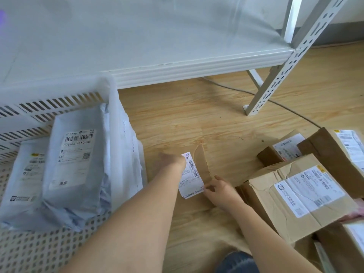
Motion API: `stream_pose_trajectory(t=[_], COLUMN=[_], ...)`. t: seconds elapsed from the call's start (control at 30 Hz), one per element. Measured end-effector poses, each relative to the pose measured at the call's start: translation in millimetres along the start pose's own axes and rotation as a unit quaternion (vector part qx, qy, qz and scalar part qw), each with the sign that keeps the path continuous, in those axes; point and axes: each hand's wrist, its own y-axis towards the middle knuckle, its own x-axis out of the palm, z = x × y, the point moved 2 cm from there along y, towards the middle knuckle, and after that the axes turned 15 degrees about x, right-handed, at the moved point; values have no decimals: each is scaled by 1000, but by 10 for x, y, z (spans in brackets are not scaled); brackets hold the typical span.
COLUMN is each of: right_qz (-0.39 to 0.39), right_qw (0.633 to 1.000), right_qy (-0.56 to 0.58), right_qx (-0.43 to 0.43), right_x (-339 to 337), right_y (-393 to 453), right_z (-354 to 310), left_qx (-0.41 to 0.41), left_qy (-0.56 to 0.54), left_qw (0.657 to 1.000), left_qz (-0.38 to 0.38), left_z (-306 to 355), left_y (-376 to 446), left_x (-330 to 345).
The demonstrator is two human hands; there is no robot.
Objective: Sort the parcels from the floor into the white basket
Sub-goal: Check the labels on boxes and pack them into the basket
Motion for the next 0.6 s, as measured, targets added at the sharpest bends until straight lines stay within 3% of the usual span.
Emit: stream_pose_trajectory(t=[0.13,0.23,0.4,0.6], right_qz=[-20,-73,-127,-168], right_qw=[994,977,944,905], right_qy=[109,186,266,357], right_qx=[10,73,150,159], right_x=[22,76,250,241], right_y=[37,113,197,80], right_z=[22,51,124,84], left_qx=[-34,-62,-68,-3], left_qy=[-92,-125,-46,27], left_qw=[995,990,995,999], left_qz=[23,27,-65,-21], left_z=[-222,-328,-433,-348], left_y=[-38,12,85,-12], left_x=[213,275,307,167])
